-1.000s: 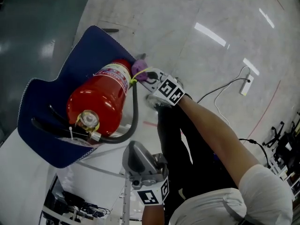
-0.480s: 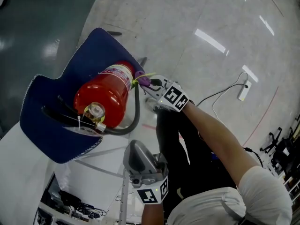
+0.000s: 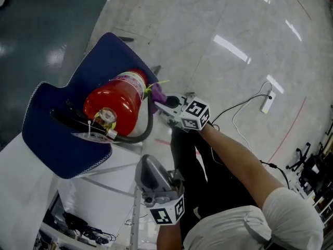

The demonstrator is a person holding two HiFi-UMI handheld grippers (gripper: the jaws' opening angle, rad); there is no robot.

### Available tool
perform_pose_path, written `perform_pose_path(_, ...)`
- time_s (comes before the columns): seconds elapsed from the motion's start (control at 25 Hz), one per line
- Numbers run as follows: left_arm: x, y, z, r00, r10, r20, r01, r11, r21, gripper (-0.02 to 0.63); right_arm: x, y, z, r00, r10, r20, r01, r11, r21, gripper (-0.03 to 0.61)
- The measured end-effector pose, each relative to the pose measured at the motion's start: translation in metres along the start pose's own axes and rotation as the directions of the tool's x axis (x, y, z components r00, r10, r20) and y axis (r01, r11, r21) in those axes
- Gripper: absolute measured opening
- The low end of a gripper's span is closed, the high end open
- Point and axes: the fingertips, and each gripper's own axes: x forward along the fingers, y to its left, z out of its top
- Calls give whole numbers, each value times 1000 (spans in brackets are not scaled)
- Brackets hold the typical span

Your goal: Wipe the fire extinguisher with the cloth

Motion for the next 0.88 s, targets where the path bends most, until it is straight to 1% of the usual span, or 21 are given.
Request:
perform_pose_path(0.12,-3,-1,7,1000,4,8,-4,1000,-4,5,-7,18,16,999,8,44,-9,999,32,51)
perform_pose_path(0.24,-7,-3,19,1000,9,17,-9,1000,-12,5,-17,34,30,998,4,60,-6,999,35,51)
perform_pose_path(0.36,-10,-3,31,999,9,32,-8,1000,-14,5,-26,45,44,998,-2,66,1,1000,20,51)
perform_pose_path(0.44,-13,-1,39,999,20,42,-20,1000,-1,5,-31,53,54,997,-4,73,4,1000,11,51)
perform_pose_path(0.68,-21,-2,63,999,29,46,-29,1000,10,5,-53,95,97,994,13,104,-11,1000,-19,51)
perform_pose_path(0.88,-29,4,77,997,76,31,-77,996,40,5,-62,136,137,991,42,125,-33,997,-74,51)
